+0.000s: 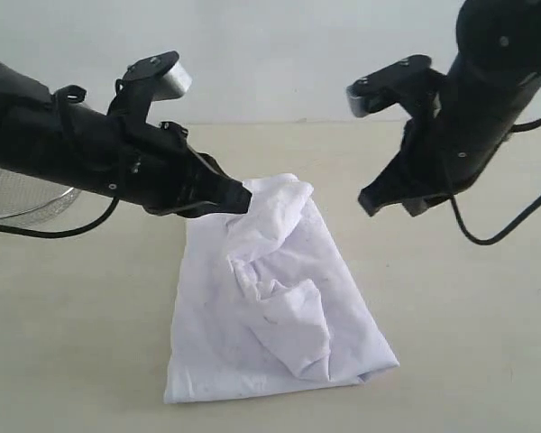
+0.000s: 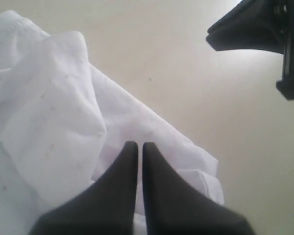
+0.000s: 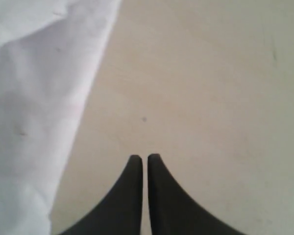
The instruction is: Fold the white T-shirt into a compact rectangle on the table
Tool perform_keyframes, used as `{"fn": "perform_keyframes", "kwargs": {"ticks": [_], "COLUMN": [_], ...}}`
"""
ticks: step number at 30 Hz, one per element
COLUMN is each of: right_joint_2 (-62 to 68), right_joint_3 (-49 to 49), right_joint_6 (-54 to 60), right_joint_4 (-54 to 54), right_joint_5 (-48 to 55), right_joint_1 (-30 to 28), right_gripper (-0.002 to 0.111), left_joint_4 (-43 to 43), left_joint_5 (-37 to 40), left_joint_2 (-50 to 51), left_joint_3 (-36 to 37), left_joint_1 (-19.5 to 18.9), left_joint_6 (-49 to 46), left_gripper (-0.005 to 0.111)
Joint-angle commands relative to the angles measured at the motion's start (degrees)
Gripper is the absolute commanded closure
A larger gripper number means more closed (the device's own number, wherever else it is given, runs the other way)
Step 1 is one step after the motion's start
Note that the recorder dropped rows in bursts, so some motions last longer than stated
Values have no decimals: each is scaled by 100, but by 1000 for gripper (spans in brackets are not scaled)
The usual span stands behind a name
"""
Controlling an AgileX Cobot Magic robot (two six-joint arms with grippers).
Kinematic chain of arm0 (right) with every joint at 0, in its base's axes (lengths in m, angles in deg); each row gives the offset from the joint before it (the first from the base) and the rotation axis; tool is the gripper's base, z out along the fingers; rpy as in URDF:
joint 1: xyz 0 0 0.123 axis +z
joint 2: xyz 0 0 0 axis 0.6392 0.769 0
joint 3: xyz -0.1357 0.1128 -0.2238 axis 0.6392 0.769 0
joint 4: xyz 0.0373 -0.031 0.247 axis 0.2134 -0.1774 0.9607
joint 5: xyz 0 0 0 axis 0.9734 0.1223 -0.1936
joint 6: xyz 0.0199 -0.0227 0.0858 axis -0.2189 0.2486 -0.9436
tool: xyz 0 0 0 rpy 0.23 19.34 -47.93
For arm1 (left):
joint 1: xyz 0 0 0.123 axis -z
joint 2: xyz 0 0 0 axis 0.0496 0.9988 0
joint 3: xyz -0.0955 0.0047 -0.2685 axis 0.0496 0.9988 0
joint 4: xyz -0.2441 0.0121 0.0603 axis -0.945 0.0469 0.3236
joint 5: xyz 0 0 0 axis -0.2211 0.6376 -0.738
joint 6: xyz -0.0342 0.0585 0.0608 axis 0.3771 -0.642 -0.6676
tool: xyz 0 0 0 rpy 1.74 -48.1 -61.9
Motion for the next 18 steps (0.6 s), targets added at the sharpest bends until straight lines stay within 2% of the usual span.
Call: {"fn": "perform_keyframes", "kwargs": {"ticks": [1,4,9,11,14,16,18], "right_joint_2": [-67,-67,-67,-67,-45,135,441], "right_joint_3": [124,451,1136,1382,1953,2068,2068], "right_joint_6": [105,607,2301,2744,3256,3425,3898], "right_joint_4": [396,1117,3373,3967,4691,4913,5411], "right_joint_5": [195,-142,-559,-739,-1361,-1413,-1392], "right_joint_1": [-554,-769,-860,-860,-860,-860,-860], "right_gripper": [109,109,109,109,109,109,109], "left_joint_4": [-76,-76,4,179,1188,1882,2216], "left_joint_5": [-145,167,672,863,887,877,847], "left_joint_2": [96,442,1114,1367,1879,2079,2216], "left_joint_3": [-139,-436,-1009,-1243,-1633,-1841,-2030], "left_joint_1": [127,127,127,127,287,463,629], "left_joint_6": [-81,-81,46,237,1149,1642,1911], "left_gripper": [102,102,102,102,102,102,102]}}
